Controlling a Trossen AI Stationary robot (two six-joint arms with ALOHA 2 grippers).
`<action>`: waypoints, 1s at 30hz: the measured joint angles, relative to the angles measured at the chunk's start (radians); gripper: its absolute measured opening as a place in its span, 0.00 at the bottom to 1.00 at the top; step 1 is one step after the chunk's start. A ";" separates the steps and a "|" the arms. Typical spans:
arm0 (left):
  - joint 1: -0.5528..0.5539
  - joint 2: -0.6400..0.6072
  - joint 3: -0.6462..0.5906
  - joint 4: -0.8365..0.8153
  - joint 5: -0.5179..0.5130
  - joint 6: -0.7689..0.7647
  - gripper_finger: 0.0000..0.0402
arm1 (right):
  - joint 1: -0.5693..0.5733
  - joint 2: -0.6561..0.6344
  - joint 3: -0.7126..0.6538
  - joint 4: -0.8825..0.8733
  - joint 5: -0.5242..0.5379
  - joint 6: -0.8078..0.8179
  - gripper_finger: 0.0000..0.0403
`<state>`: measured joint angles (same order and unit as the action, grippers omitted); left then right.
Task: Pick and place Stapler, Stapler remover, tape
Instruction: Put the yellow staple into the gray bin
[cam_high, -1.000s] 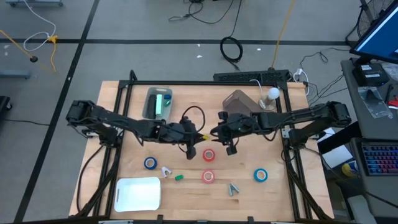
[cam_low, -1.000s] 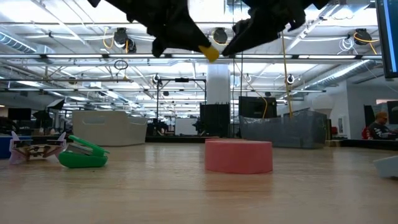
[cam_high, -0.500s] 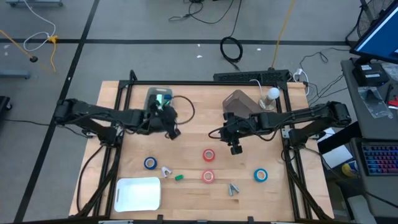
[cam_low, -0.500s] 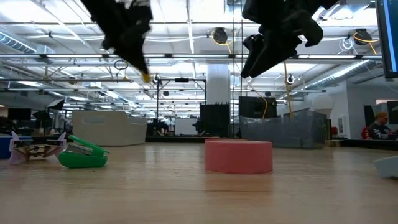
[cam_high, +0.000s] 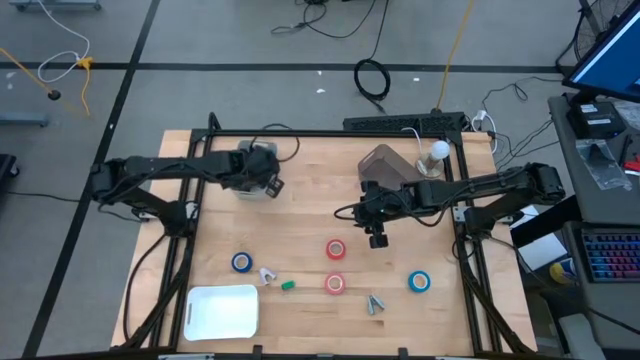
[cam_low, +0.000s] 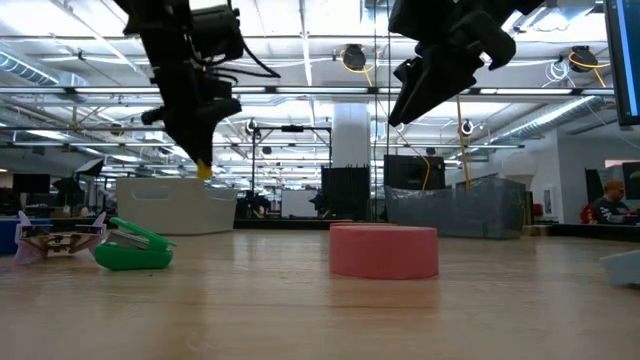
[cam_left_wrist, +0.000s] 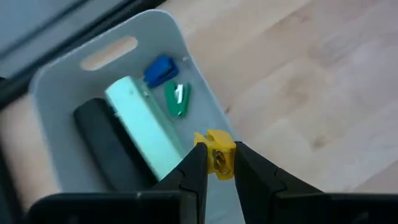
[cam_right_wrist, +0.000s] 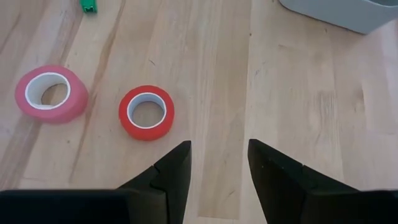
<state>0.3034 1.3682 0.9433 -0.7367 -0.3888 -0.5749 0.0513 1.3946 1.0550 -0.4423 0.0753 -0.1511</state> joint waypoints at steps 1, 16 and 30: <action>0.014 0.000 -0.007 0.000 0.020 -0.004 0.17 | 0.000 0.000 0.000 0.000 0.000 0.004 0.37; 0.061 0.035 -0.093 0.112 0.083 -0.014 0.17 | 0.001 0.000 0.000 0.004 -0.001 0.017 0.37; 0.080 0.129 -0.092 0.173 0.100 -0.014 0.17 | 0.001 0.000 0.000 0.008 -0.001 0.035 0.37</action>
<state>0.3832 1.4973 0.8509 -0.5633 -0.2886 -0.5892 0.0521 1.3949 1.0550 -0.4347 0.0742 -0.1165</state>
